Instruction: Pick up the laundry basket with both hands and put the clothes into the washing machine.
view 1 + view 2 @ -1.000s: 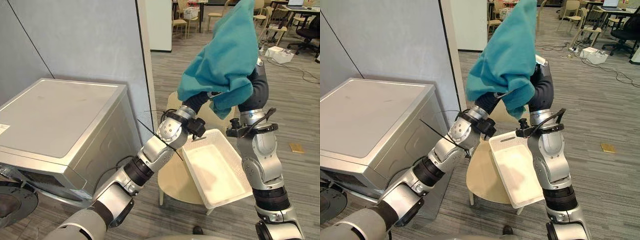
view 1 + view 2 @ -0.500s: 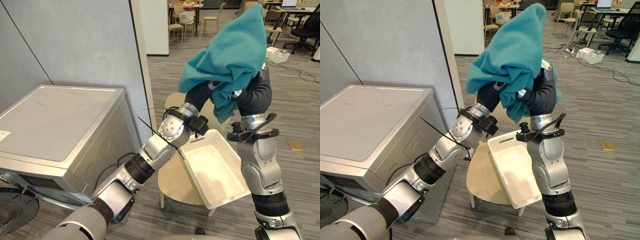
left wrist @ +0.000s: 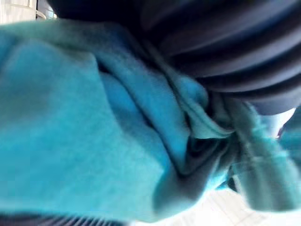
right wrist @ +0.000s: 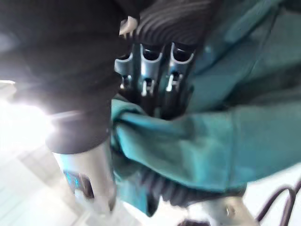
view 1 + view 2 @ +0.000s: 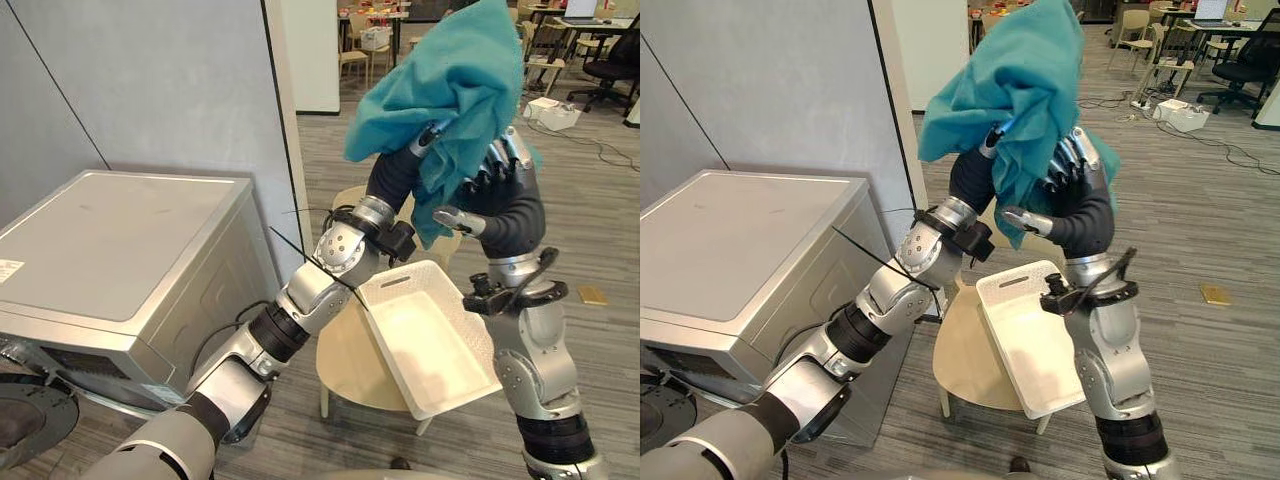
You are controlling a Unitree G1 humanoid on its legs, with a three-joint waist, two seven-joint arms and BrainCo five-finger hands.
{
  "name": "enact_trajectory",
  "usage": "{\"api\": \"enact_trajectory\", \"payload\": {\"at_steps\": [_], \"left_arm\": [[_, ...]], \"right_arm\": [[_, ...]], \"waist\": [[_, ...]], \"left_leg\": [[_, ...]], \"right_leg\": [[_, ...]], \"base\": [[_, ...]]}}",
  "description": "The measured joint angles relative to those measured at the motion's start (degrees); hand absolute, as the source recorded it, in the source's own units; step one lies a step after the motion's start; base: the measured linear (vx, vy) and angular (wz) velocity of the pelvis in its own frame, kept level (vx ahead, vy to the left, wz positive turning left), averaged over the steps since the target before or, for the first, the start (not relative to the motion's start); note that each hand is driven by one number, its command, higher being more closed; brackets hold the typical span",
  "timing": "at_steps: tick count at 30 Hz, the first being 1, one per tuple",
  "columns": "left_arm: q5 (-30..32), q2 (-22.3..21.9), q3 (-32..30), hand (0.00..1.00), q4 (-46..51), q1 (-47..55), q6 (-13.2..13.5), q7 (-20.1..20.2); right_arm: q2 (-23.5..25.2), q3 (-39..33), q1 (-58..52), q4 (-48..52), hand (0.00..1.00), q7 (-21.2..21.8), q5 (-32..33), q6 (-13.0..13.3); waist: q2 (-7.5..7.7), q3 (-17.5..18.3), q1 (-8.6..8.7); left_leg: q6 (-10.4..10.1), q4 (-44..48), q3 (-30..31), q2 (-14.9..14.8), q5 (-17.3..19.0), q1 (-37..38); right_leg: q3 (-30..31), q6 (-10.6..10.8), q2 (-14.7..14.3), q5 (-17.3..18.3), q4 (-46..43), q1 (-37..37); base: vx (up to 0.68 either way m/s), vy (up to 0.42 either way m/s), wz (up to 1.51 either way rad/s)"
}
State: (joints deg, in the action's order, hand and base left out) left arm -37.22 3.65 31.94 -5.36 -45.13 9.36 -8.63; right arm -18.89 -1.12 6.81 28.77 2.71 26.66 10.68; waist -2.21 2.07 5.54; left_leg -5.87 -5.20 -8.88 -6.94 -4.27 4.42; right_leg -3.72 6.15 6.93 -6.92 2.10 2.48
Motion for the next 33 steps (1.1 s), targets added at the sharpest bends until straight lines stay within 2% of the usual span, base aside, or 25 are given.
{"api": "enact_trajectory", "payload": {"at_steps": [6,9,11,15,19,21,24,27,29,32,33], "left_arm": [[1.99,0.69,-9.69,1.00,0.56,2.47,0.60,-0.25],[2.03,3.90,-15.41,1.00,3.61,8.08,1.12,-0.43],[2.38,5.32,-19.46,1.00,5.99,11.73,1.16,-0.42],[5.01,8.13,-29.49,1.00,12.83,19.06,2.01,-0.50],[6.92,8.45,-40.73,1.00,21.95,28.37,4.32,-1.07],[7.16,8.42,-44.43,1.00,24.34,31.83,5.26,-1.37],[8.38,7.95,-51.50,1.00,28.73,38.44,6.80,-1.36],[8.60,4.85,-56.83,1.00,33.25,45.51,7.58,-1.19],[8.59,2.13,-59.83,1.00,36.11,51.34,7.75,-0.73],[8.58,0.09,-63.43,1.00,40.02,58.04,8.05,0.69],[8.56,-0.90,-64.80,1.00,42.11,60.91,8.63,1.16]], "right_arm": [[0.15,-15.05,-3.08,3.10,0.00,-2.05,-0.24,0.35],[0.30,-22.04,-4.87,4.58,0.00,-4.14,-0.30,1.82],[0.48,-24.96,-5.74,4.63,0.00,-5.28,-0.31,2.25],[1.50,-29.08,-9.19,5.37,0.00,-6.26,-0.36,2.60],[6.94,-30.54,-14.97,5.35,0.00,-6.23,-0.31,2.46],[8.86,-30.82,-16.94,5.29,0.00,-6.20,-0.38,2.24],[12.74,-32.96,-20.06,2.74,0.00,-6.32,-3.28,1.78],[17.98,-35.27,-25.39,-1.39,0.00,-6.91,-4.43,0.31],[21.17,-37.79,-29.39,-2.62,0.00,-8.10,-4.81,-0.60],[24.01,-40.85,-32.54,-4.01,0.00,-10.00,-5.57,-1.28],[25.50,-42.30,-34.12,-5.71,0.00,-10.40,-6.43,-1.37]], "waist": [[0.05,-0.04,0.64],[-0.28,0.18,1.13],[-0.26,0.17,1.76],[-0.31,0.20,1.60],[-0.33,0.21,1.51],[-0.38,0.24,1.46],[-0.30,0.42,1.29],[-0.34,0.52,1.02],[-0.87,0.86,-0.15],[-1.01,1.07,-0.30],[-0.92,1.10,-1.20]], "left_leg": [[-0.25,0.03,-1.25,-0.11,1.01,0.71],[-0.25,0.03,-2.42,-0.22,1.36,0.62],[-0.32,0.03,-2.65,-0.24,1.49,0.60],[-0.49,0.26,-3.62,-0.32,1.74,0.74],[-0.39,1.22,-3.88,-0.29,2.73,1.03],[-0.31,1.64,-3.81,-0.31,3.22,1.44],[-0.25,2.20,-3.56,-0.23,3.75,1.49],[-0.15,2.20,-1.98,-0.16,3.82,1.51],[0.17,2.35,-1.85,-0.23,4.60,1.86],[0.28,2.89,-0.75,-0.30,4.96,2.06],[0.37,3.90,-0.49,-0.56,5.73,2.13]], "right_leg": [[1.16,-0.24,-0.25,0.17,-0.01,0.06],[2.36,-0.25,-0.50,0.16,-0.02,0.90],[2.60,-0.25,-0.57,0.16,-0.01,1.05],[3.56,0.05,-0.78,0.00,-0.03,1.42],[3.82,-0.02,-0.71,0.38,-0.44,1.08],[3.77,-0.04,-0.67,0.96,-1.00,0.72],[3.58,0.04,-0.45,1.67,-1.85,0.59],[1.95,0.09,-0.09,2.49,-2.16,-0.53],[1.29,-0.05,0.03,3.23,-2.29,-1.33],[-0.71,0.08,0.46,4.38,-3.09,-2.65],[-1.17,0.09,0.44,4.97,-3.48,-3.31]], "base": [[-0.01,-0.003,-0.11],[-0.01,-0.007,-0.18],[0.01,-0.004,-0.07],[0.03,-0.003,-0.13],[0.02,0.005,-0.05],[0.00,0.000,0.00],[0.00,0.005,0.06],[-0.01,-0.005,0.26],[0.01,0.001,0.20],[0.02,-0.002,0.31],[0.01,-0.012,0.16]]}}
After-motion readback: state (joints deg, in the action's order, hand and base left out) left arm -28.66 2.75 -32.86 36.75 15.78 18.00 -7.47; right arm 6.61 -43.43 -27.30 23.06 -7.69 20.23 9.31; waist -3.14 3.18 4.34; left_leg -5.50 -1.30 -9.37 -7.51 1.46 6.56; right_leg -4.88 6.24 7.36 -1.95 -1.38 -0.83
